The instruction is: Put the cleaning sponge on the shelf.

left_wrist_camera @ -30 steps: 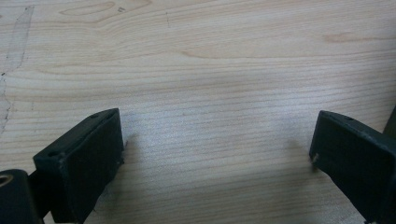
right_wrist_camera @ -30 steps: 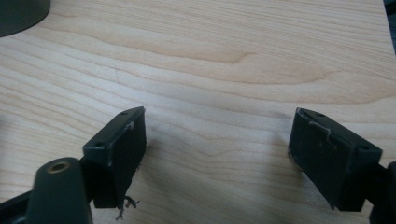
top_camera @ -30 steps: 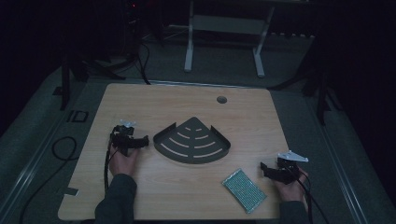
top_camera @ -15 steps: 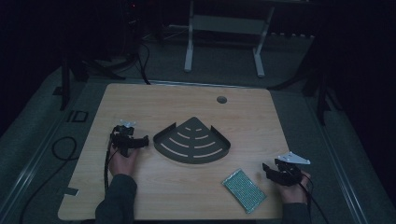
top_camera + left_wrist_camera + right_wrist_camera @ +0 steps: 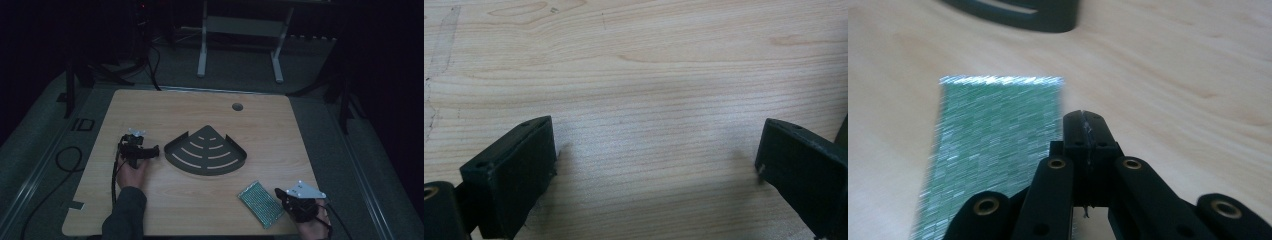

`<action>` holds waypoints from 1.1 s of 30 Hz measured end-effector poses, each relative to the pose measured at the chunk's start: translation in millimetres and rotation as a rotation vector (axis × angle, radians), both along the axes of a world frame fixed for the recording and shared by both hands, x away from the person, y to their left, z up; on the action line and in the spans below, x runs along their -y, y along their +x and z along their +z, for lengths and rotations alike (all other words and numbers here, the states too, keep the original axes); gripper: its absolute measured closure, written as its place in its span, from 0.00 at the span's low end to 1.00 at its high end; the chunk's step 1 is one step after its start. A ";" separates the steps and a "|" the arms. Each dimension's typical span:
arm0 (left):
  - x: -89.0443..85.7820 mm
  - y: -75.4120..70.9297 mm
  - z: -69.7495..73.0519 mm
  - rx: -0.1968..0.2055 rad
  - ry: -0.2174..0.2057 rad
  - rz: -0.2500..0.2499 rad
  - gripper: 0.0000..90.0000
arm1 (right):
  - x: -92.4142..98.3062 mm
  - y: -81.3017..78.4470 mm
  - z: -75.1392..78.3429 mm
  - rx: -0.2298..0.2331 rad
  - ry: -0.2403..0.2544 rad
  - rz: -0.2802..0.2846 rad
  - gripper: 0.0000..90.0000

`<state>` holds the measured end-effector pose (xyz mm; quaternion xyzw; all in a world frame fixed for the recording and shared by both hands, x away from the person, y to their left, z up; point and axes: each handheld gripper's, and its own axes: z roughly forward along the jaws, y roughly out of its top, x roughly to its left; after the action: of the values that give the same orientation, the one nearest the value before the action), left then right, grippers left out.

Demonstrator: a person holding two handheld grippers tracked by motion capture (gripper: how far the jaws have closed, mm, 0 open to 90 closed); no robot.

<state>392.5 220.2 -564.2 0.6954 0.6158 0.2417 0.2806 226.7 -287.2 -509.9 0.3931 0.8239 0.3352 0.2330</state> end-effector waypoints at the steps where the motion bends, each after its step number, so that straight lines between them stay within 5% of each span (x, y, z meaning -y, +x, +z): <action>1: 0.0 0.0 0.0 0.000 0.000 0.000 0.04 | -3.7 -3.3 -1.4 -0.004 -0.008 0.018 1.00; 10: 0.0 0.0 0.0 0.000 0.000 0.000 0.04 | -24.4 -15.8 -16.4 -0.053 -0.038 0.094 1.00; 20: 0.0 0.0 0.0 0.000 0.000 0.000 0.04 | -26.7 3.8 -23.4 -0.096 -0.037 0.061 1.00; 33: 0.0 0.0 0.0 0.000 0.000 0.000 0.04 | -38.7 31.9 -21.0 -0.102 -0.083 0.118 1.00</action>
<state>392.5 220.2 -564.2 0.6953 0.6159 0.2417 0.2807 258.6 -248.5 -530.9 0.3502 0.8697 0.2935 0.1867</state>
